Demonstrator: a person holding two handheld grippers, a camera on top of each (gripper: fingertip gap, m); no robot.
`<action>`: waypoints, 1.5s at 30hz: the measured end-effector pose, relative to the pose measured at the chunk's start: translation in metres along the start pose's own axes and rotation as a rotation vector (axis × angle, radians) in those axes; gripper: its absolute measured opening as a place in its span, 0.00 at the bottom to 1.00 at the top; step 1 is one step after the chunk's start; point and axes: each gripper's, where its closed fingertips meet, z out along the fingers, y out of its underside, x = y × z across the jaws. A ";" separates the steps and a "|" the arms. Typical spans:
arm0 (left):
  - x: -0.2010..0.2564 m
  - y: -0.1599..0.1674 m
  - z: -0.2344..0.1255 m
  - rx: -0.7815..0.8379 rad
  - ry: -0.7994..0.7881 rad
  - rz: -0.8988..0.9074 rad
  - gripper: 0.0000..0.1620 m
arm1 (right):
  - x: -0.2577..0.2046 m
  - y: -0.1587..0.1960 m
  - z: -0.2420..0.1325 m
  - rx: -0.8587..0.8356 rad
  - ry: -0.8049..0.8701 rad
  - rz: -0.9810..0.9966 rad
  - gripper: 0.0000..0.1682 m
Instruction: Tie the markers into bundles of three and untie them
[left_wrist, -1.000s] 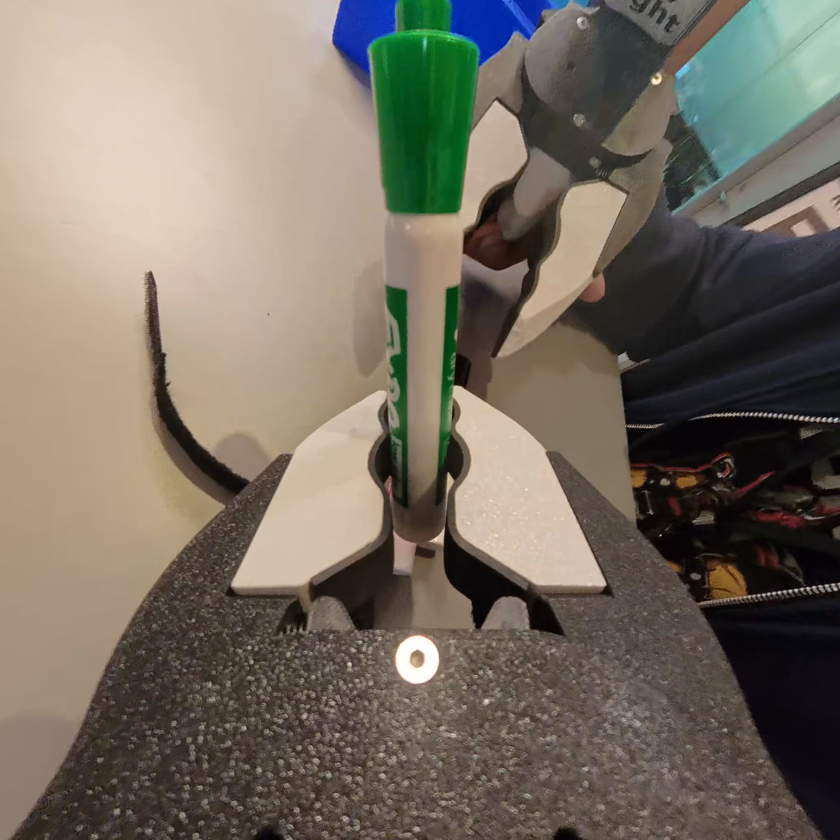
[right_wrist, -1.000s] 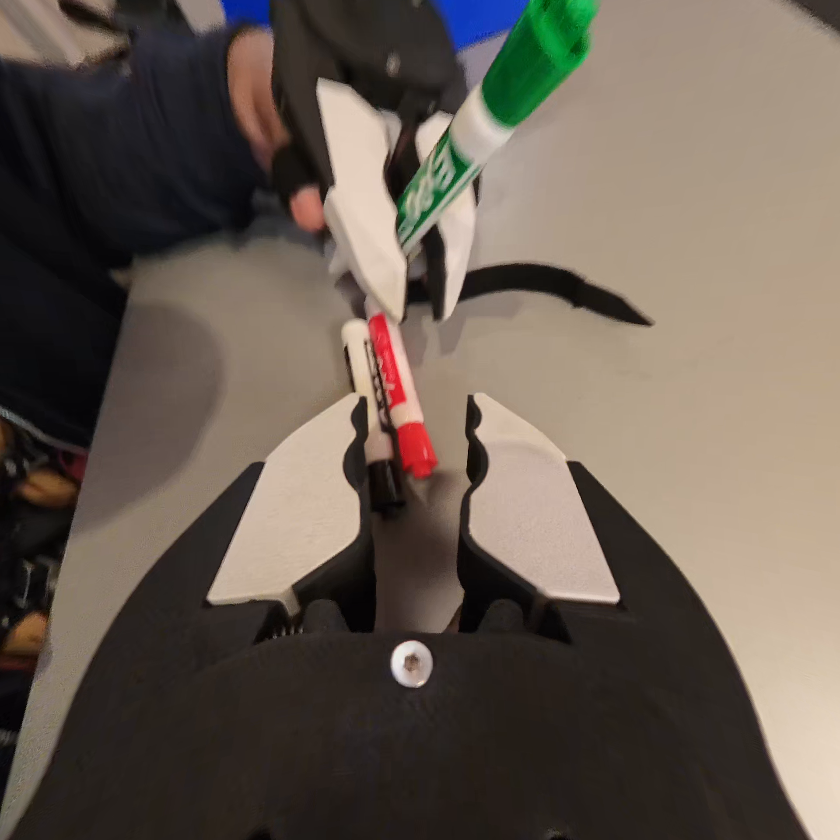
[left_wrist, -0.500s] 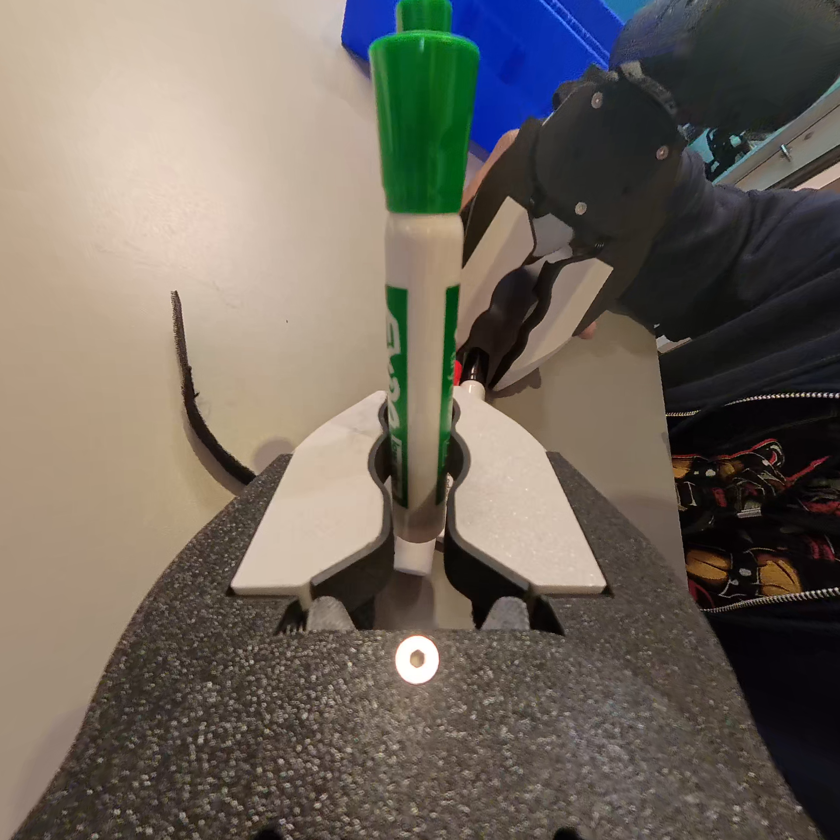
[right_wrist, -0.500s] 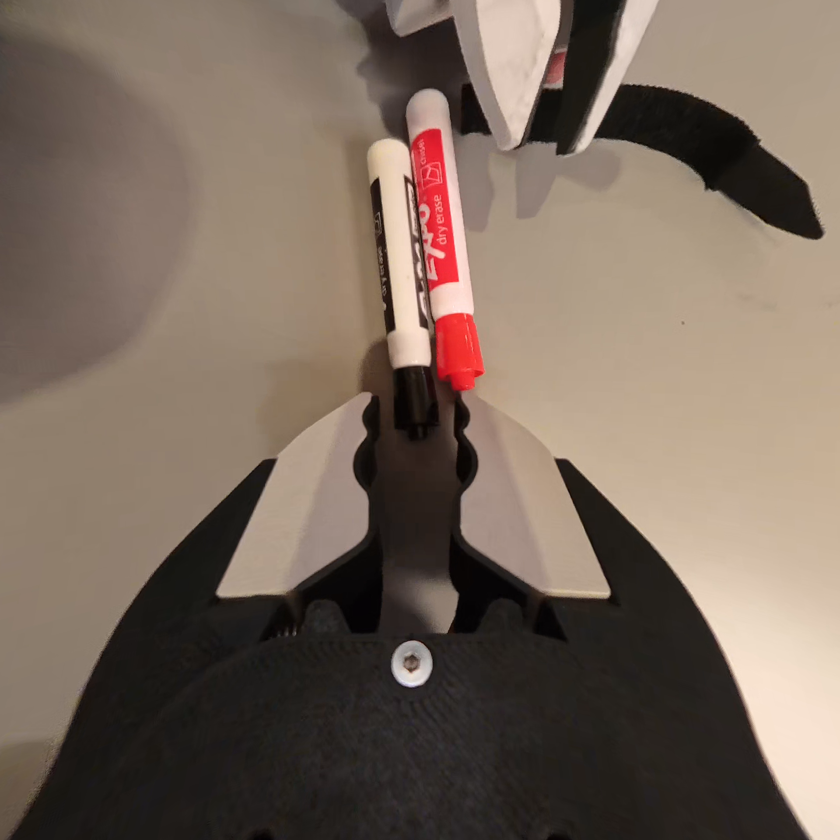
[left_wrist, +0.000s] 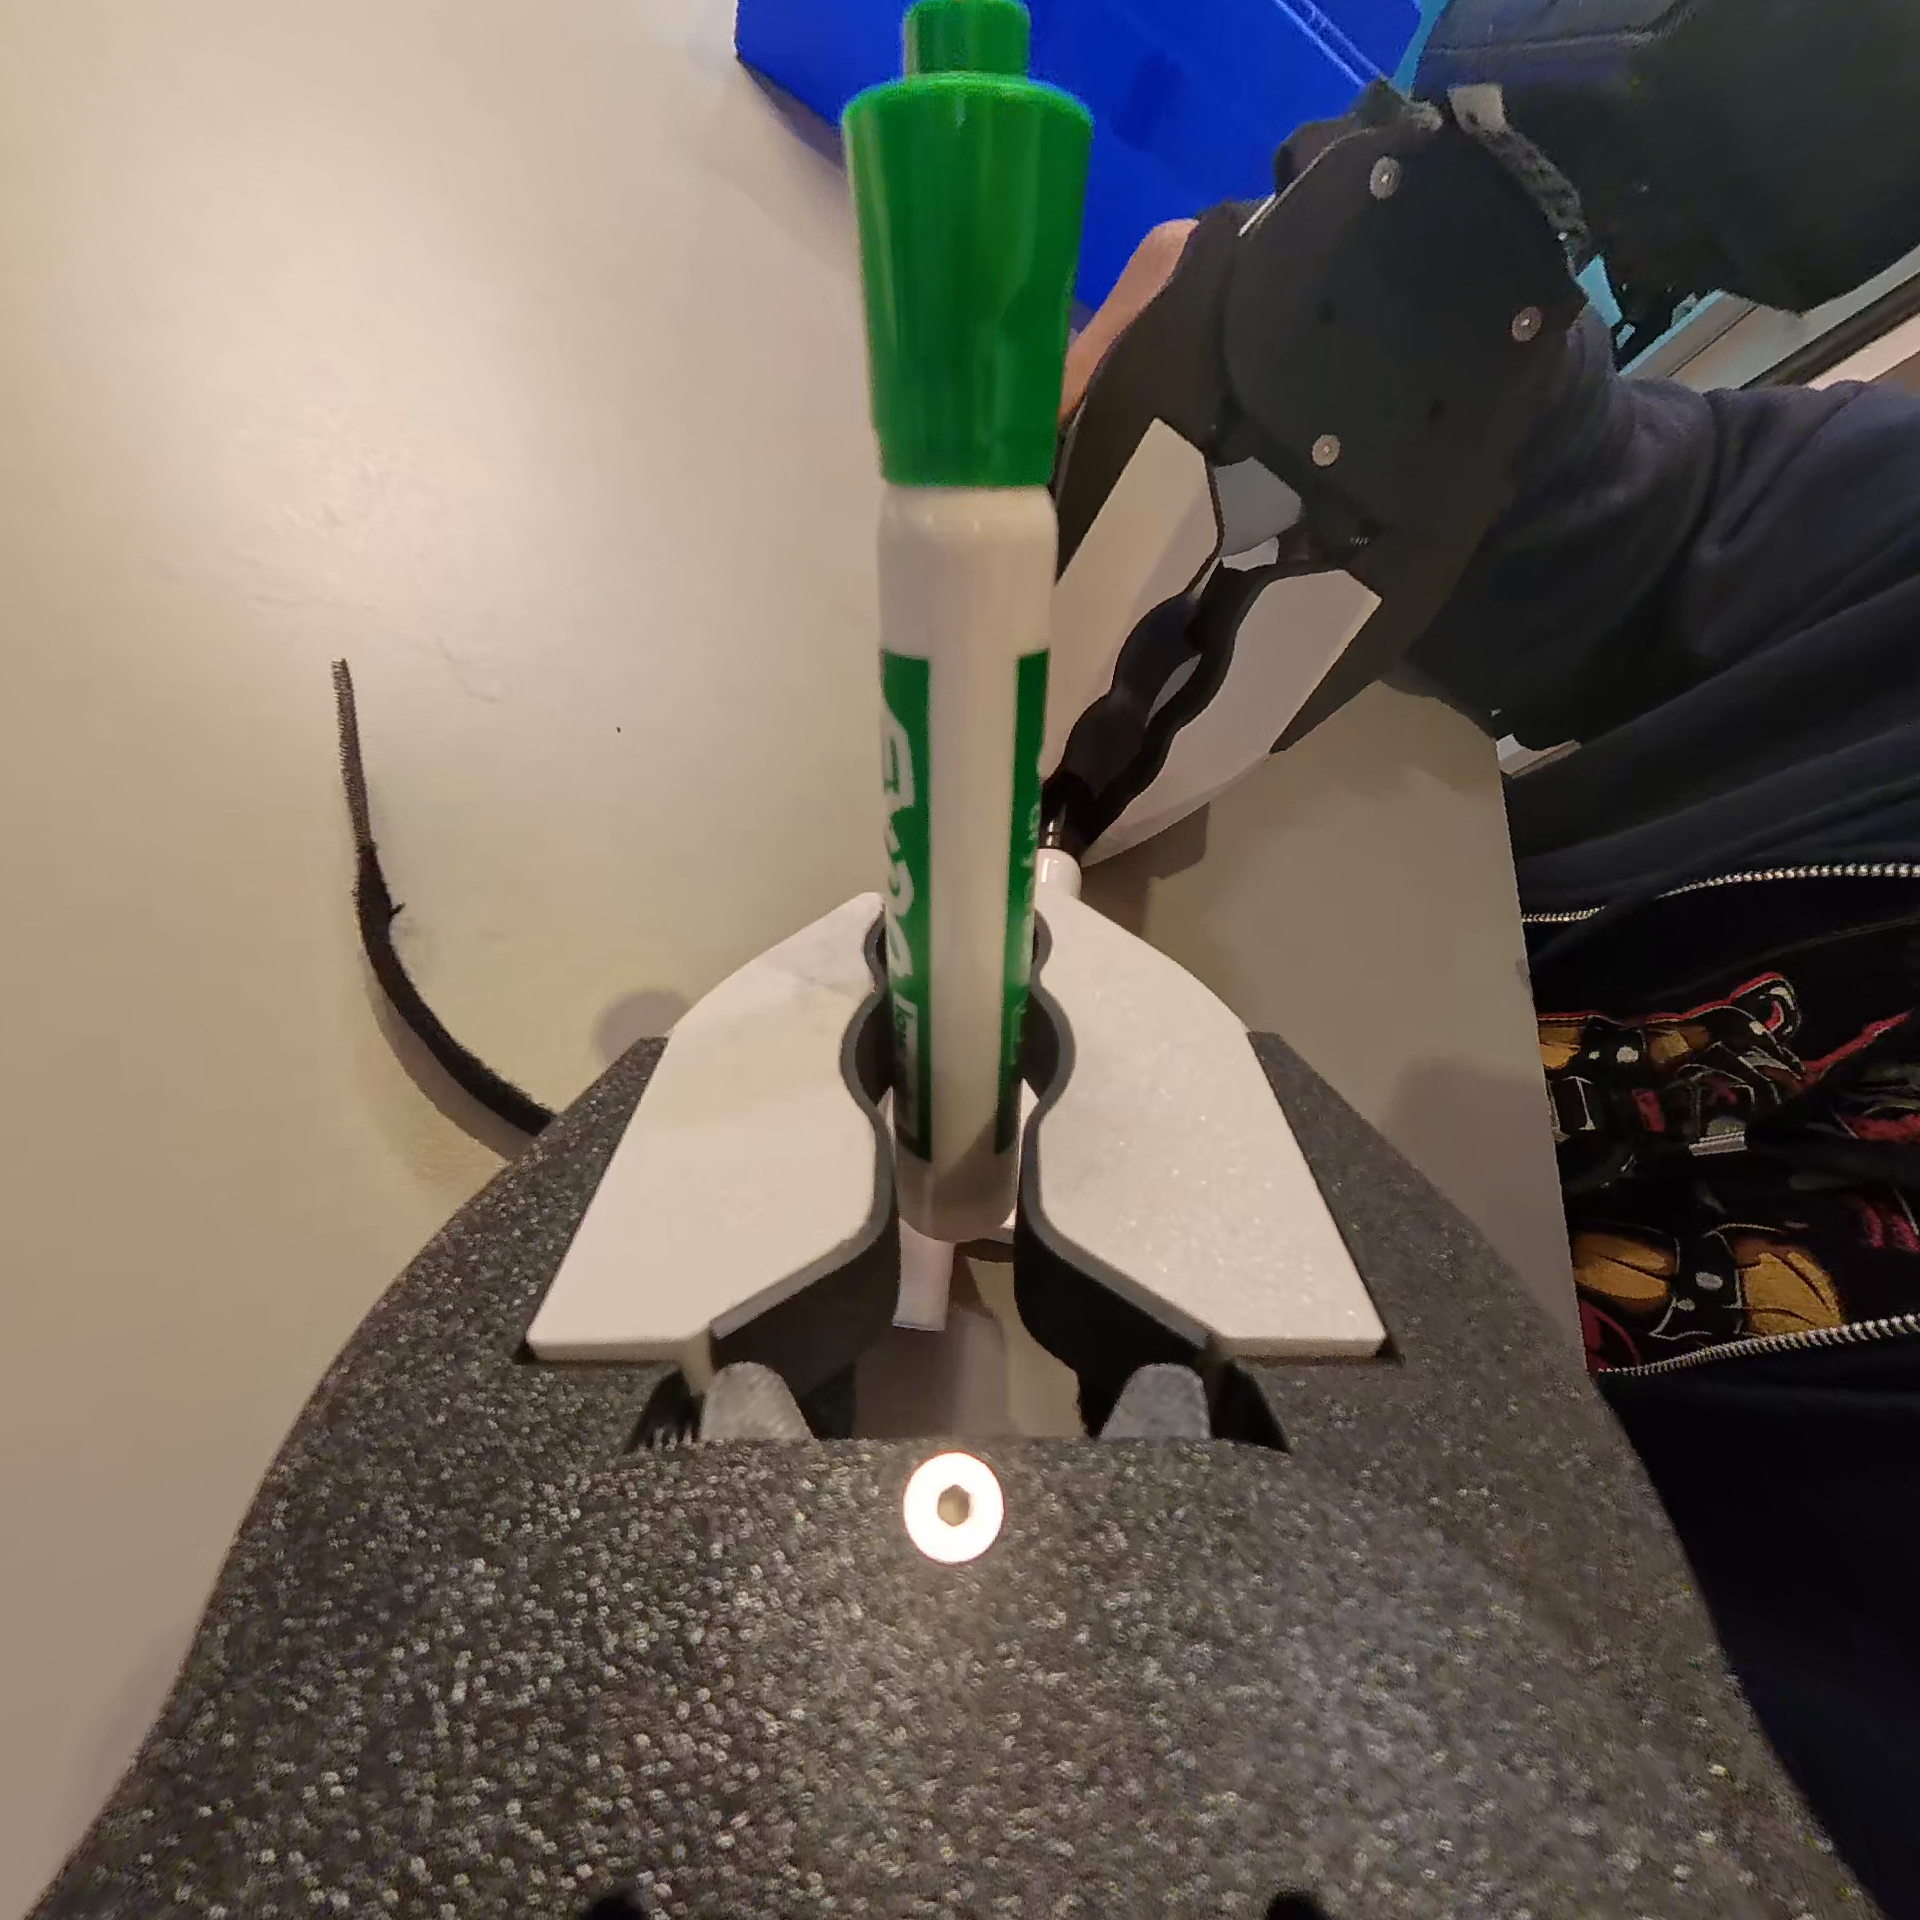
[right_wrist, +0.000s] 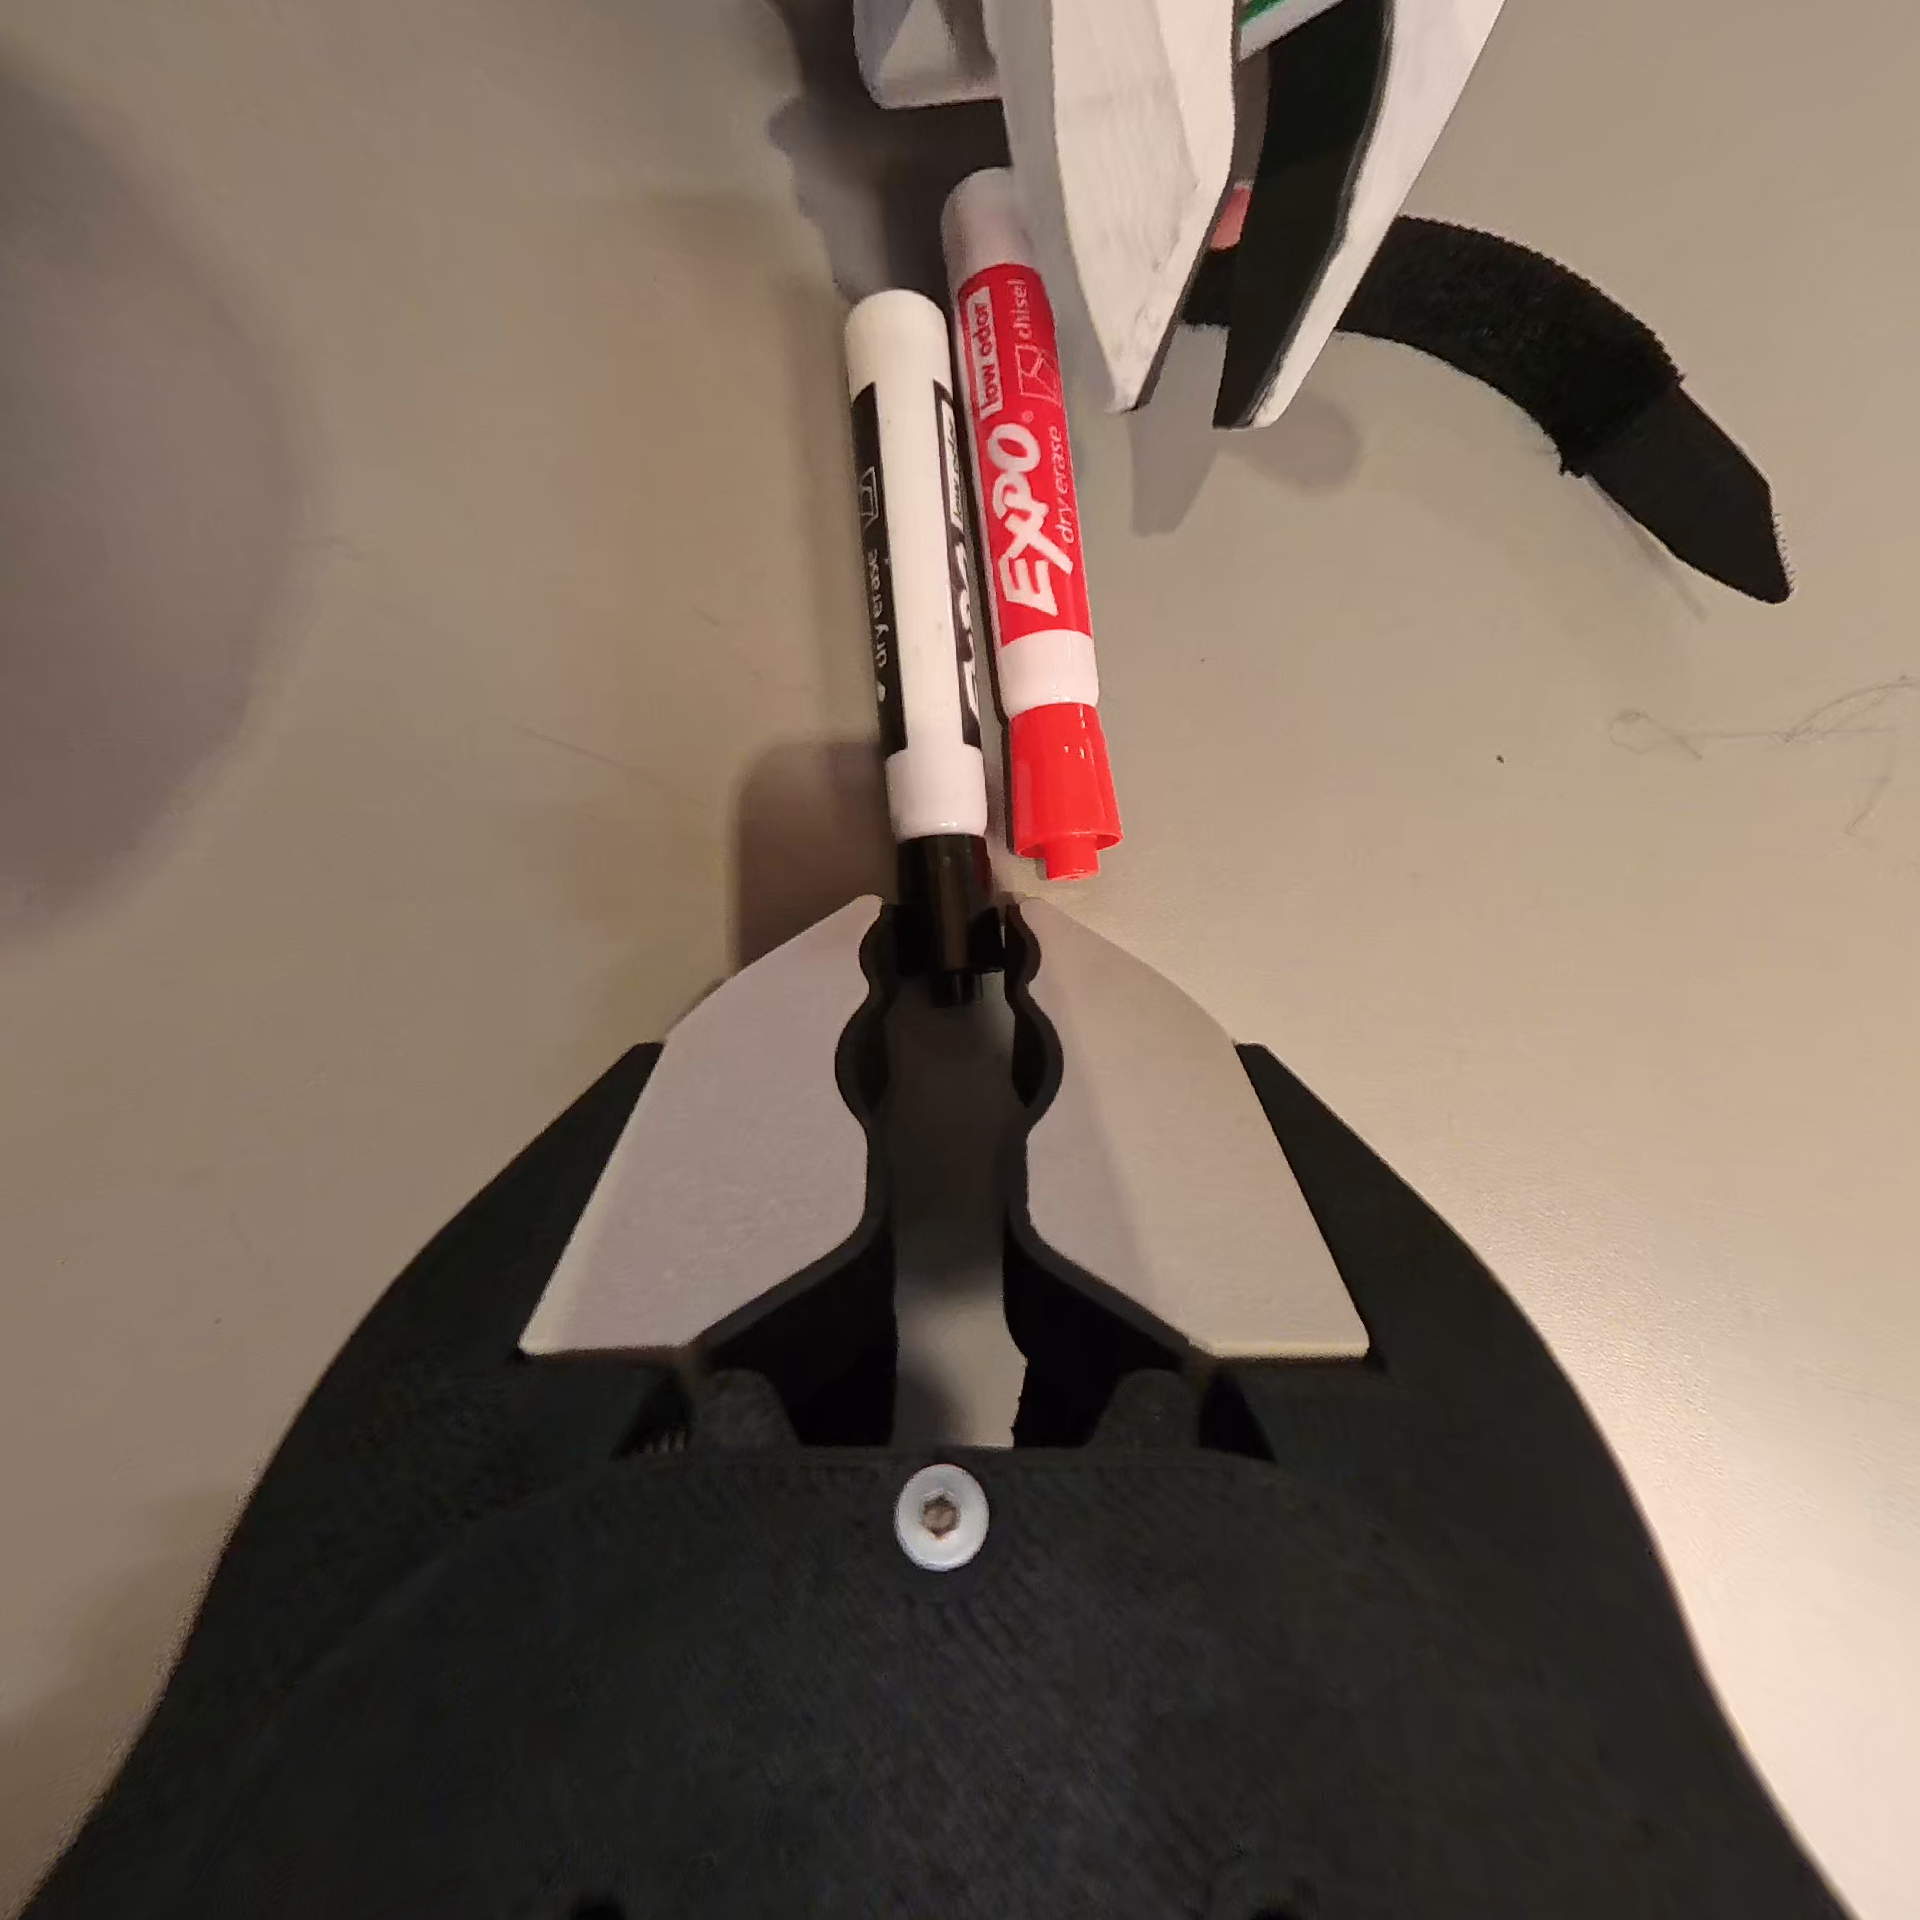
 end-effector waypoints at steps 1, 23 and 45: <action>0.001 0.001 0.001 -0.005 0.005 0.003 0.12 | 0.000 0.000 0.000 0.001 0.003 -0.009 0.11; 0.040 0.021 0.013 -0.156 0.133 0.081 0.12 | -0.005 -0.023 -0.064 0.219 -0.030 -0.124 0.11; 0.038 0.038 0.020 -0.279 -0.042 0.290 0.12 | 0.013 -0.062 -0.156 0.273 0.203 -0.137 0.11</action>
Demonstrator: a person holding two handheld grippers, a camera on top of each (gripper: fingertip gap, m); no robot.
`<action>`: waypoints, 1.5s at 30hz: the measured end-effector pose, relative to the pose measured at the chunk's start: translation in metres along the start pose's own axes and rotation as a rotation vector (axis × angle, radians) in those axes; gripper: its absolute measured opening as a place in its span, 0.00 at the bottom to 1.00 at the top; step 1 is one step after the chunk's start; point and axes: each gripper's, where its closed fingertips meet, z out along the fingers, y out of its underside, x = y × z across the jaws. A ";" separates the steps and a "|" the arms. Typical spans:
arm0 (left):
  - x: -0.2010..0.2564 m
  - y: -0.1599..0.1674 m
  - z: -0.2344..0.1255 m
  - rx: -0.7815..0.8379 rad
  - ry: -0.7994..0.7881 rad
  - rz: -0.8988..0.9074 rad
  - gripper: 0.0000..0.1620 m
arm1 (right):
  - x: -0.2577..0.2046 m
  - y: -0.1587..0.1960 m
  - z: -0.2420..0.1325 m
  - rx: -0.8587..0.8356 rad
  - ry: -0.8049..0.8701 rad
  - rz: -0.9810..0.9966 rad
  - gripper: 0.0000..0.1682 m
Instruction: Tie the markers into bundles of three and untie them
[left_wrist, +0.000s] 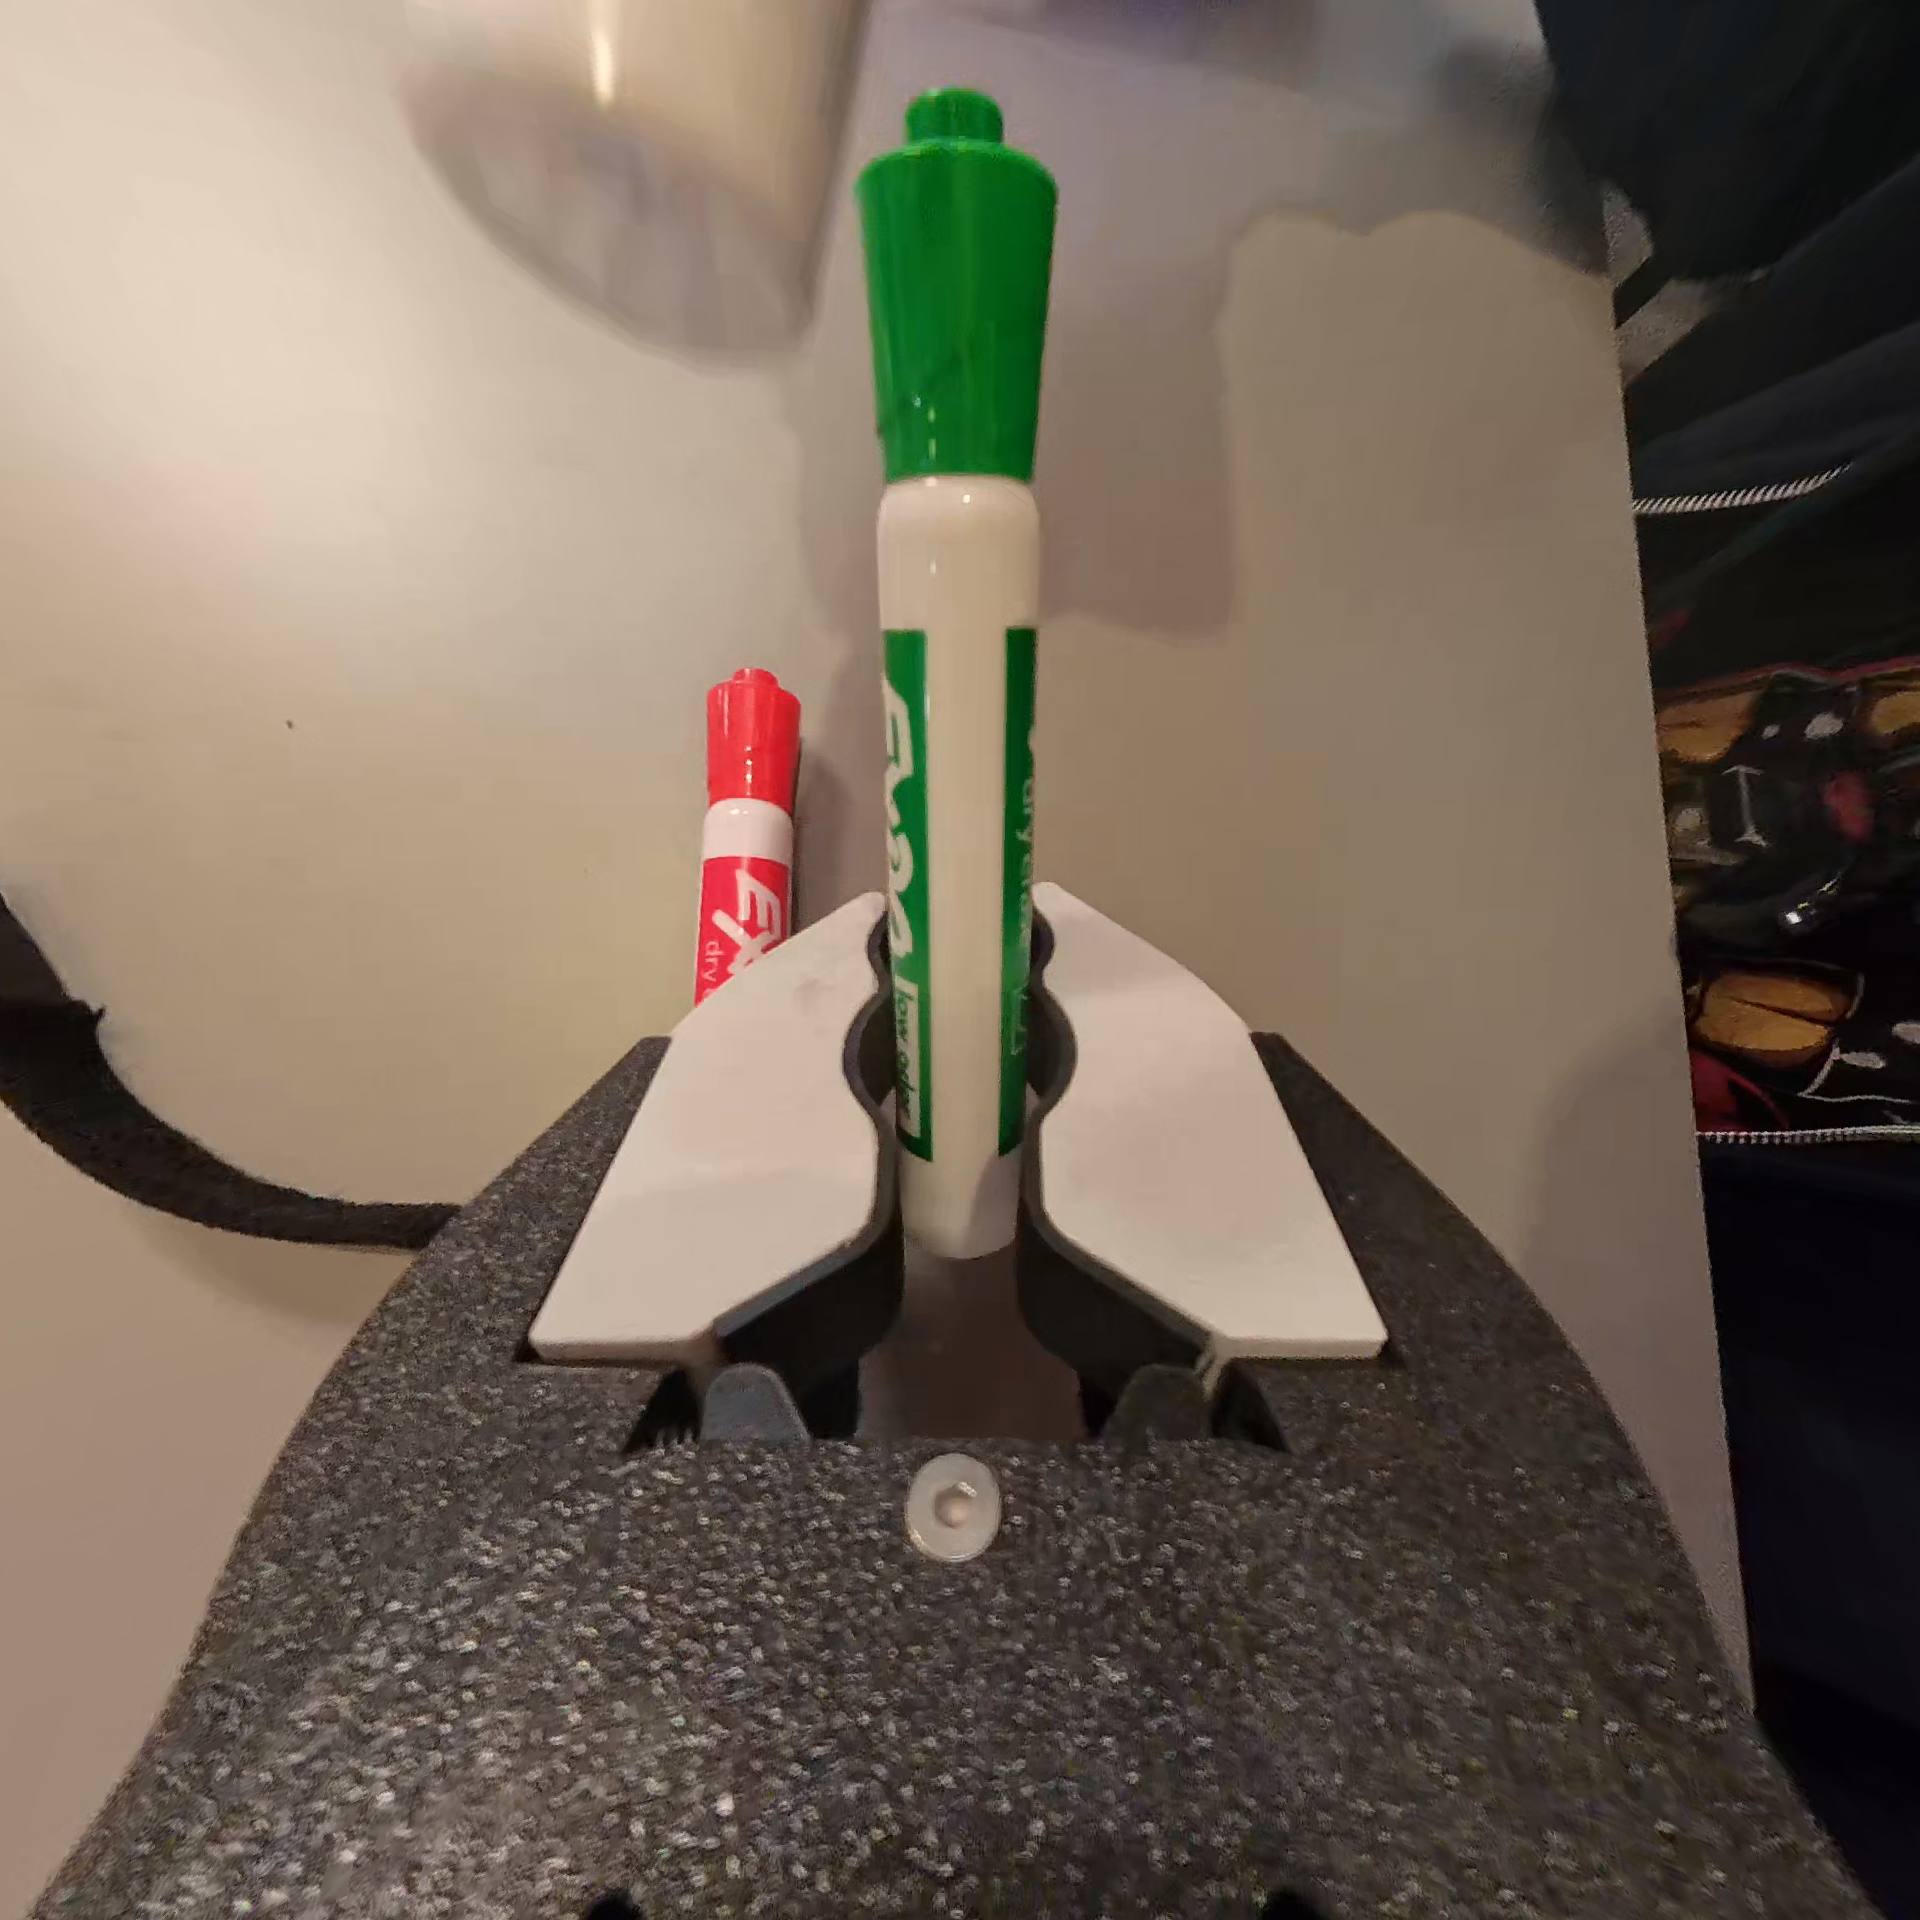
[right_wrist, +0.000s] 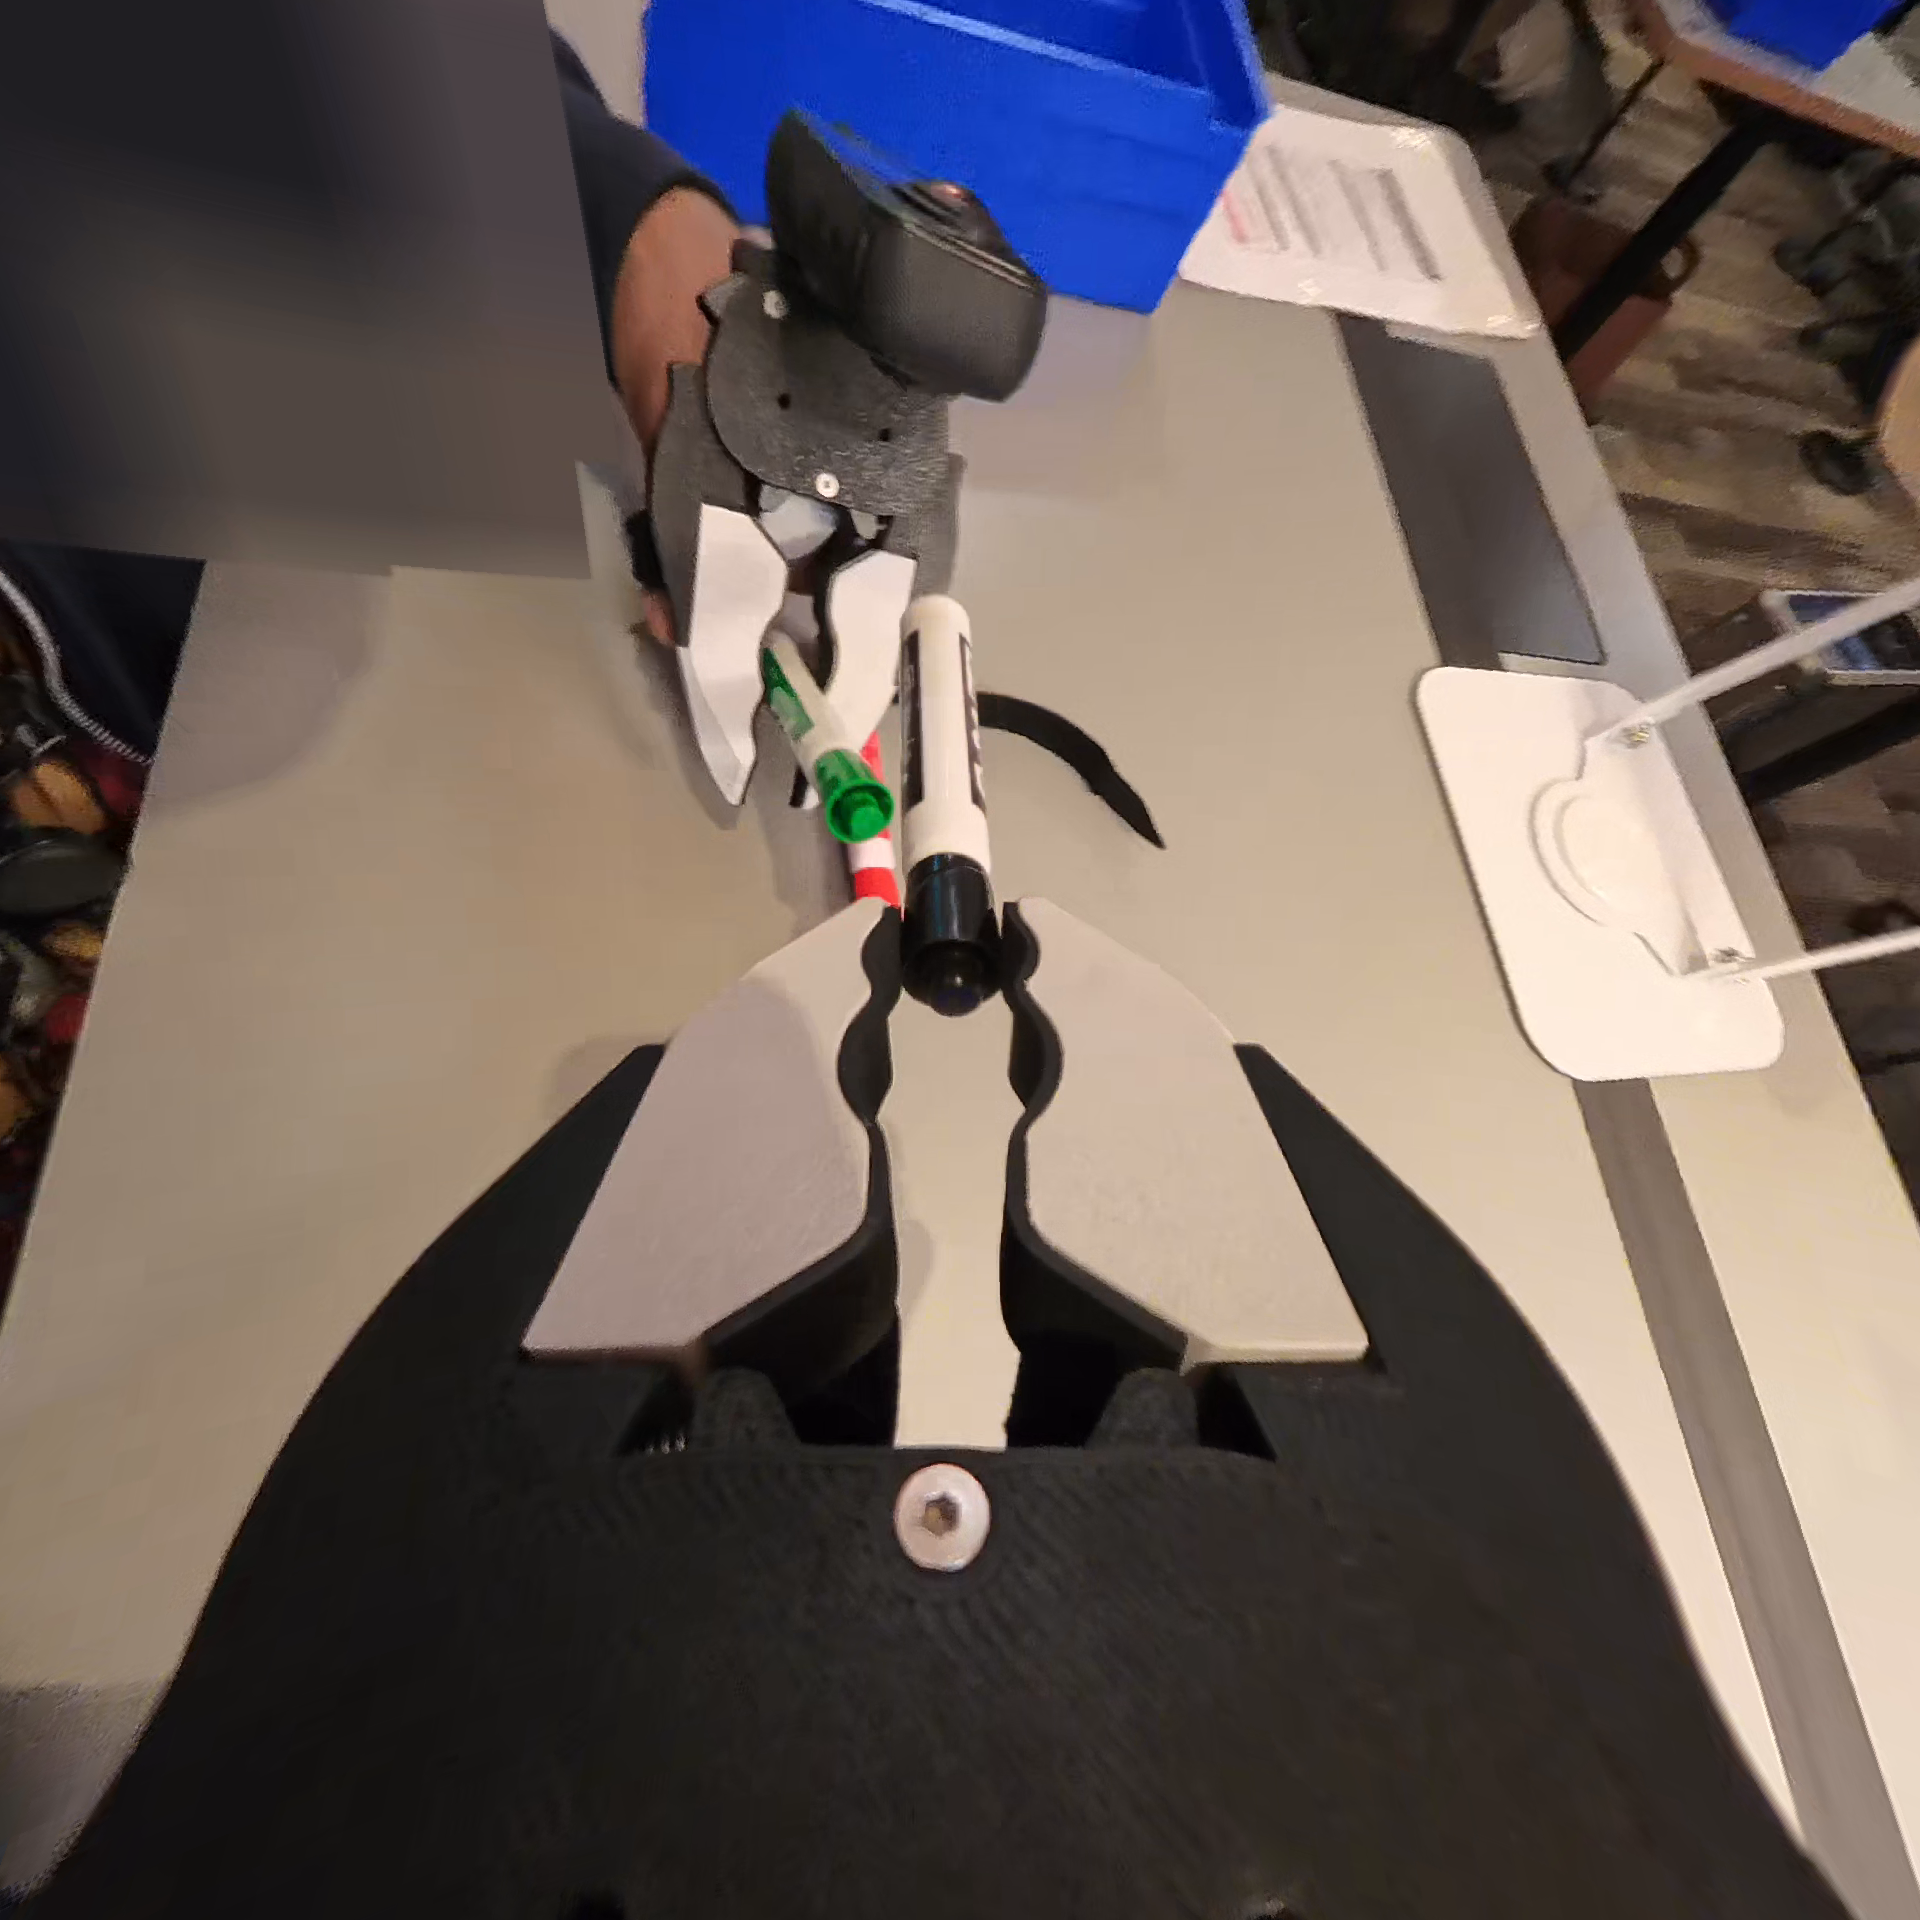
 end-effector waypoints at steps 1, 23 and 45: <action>0.001 0.001 0.002 -0.013 -0.008 0.013 0.12 | -0.005 -0.002 0.005 -0.025 -0.029 -0.012 0.11; -0.001 0.008 0.013 -0.068 -0.041 0.061 0.14 | -0.029 -0.021 0.053 -0.025 -0.223 -0.022 0.10; 0.004 -0.009 0.010 0.041 0.007 0.031 0.13 | -0.025 -0.073 0.046 0.339 -0.223 0.065 0.09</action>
